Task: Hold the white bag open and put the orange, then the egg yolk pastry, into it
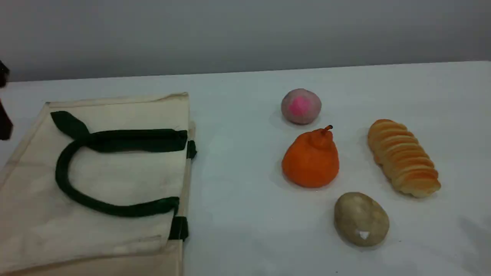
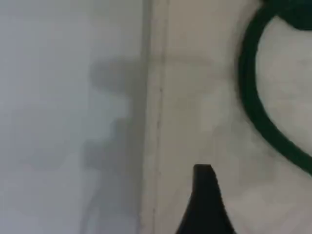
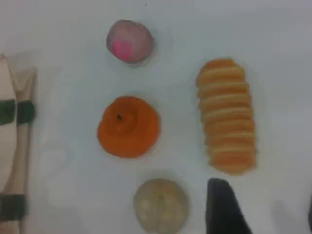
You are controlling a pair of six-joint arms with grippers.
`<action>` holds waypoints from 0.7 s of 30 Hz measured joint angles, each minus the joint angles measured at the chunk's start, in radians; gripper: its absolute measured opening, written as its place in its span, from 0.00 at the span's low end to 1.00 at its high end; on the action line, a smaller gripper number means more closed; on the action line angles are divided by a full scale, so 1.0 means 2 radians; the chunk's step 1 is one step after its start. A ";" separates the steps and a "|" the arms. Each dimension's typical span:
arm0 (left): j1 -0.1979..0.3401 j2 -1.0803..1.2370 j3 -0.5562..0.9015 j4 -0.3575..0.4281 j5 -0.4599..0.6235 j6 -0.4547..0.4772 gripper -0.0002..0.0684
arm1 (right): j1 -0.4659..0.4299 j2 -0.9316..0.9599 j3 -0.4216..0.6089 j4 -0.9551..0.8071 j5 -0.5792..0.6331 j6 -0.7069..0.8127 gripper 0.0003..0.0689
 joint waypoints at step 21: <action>0.000 0.187 -0.003 -0.038 -0.151 0.001 0.68 | 0.000 0.007 0.000 0.025 -0.008 -0.013 0.49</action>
